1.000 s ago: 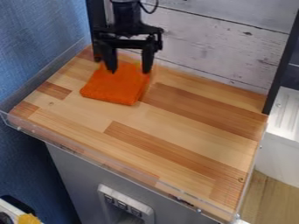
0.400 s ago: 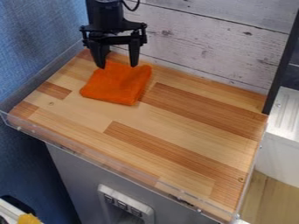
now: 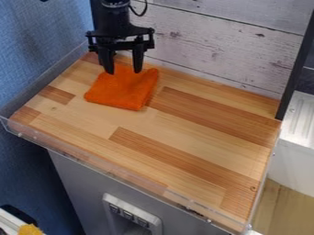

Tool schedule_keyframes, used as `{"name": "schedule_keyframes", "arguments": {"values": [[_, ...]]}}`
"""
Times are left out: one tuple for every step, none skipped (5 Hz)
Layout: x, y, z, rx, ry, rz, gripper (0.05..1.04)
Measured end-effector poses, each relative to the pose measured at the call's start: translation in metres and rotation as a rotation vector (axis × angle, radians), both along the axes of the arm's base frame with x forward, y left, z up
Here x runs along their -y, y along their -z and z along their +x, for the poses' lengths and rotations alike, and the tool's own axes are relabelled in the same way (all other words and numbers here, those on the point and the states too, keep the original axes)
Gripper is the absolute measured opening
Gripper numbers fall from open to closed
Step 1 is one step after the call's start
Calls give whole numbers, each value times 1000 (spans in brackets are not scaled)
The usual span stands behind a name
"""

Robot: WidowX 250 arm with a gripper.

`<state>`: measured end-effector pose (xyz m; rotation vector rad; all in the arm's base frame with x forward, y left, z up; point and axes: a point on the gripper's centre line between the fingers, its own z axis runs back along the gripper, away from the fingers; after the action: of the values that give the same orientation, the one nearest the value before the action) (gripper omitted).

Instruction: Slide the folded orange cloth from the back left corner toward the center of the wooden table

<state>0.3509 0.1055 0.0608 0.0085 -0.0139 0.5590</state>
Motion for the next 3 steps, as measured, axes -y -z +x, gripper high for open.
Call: {"name": "schedule_keyframes", "arguments": {"values": [[0, 6, 1, -10, -12, 7, 377], [6, 16, 9, -17, -5, 12, 161], [8, 25, 14, -18, 3, 10, 67]]}}
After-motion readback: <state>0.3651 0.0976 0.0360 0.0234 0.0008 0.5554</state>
